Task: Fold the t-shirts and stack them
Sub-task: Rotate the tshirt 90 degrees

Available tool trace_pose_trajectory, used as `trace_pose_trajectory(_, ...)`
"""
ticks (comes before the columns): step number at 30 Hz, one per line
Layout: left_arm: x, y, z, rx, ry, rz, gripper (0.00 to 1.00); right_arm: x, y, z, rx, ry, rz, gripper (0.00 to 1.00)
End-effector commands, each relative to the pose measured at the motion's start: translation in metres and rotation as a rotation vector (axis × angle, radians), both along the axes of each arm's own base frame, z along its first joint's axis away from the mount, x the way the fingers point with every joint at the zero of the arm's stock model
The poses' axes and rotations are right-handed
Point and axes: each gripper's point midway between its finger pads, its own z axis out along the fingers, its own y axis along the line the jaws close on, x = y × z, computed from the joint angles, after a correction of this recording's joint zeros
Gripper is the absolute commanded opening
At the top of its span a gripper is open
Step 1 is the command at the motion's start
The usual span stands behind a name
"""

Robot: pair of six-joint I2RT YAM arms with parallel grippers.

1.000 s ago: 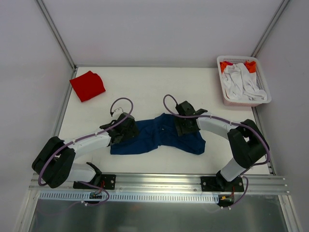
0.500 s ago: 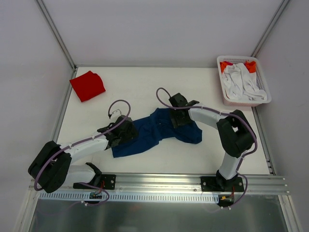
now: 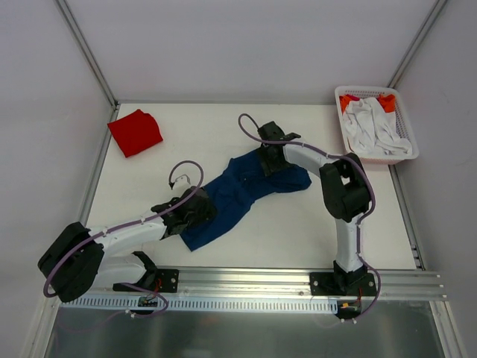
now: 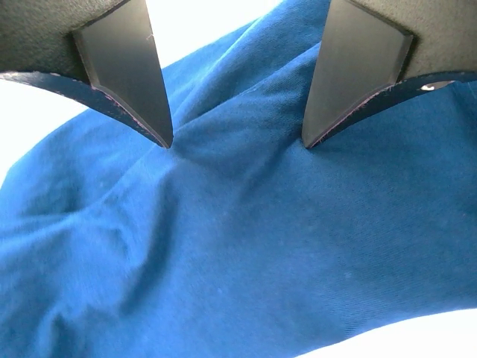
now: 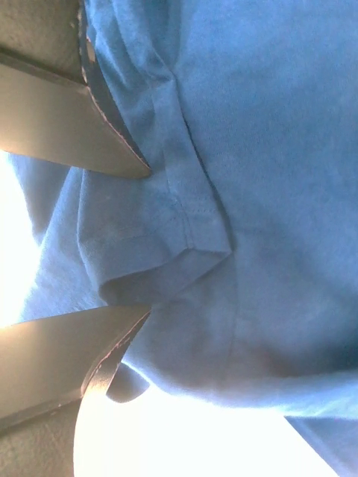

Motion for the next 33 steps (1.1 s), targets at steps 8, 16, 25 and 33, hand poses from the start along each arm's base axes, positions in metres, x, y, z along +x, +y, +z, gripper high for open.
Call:
trace_pose_trajectory(8, -0.062, 0.005, -0.042, 0.113, 0.218, -0.039, 0.72, 0.045, 0.009, -0.012, -0.02, 0.024, 0.032, 0.72)
trace_pose_trajectory(16, -0.073, -0.022, -0.048, 0.139, 0.248, -0.091, 0.72, 0.085, 0.026, -0.004, 0.024, -0.01, 0.044, 0.72)
trace_pose_trajectory(25, -0.091, -0.056, -0.059, 0.179, 0.289, -0.175, 0.73, 0.112, 0.041, -0.004, 0.074, -0.034, 0.067, 0.72)
trace_pose_trajectory(33, -0.102, -0.101, -0.061, 0.176, 0.303, -0.268, 0.73, 0.133, 0.059, 0.008, 0.169, -0.056, 0.095, 0.74)
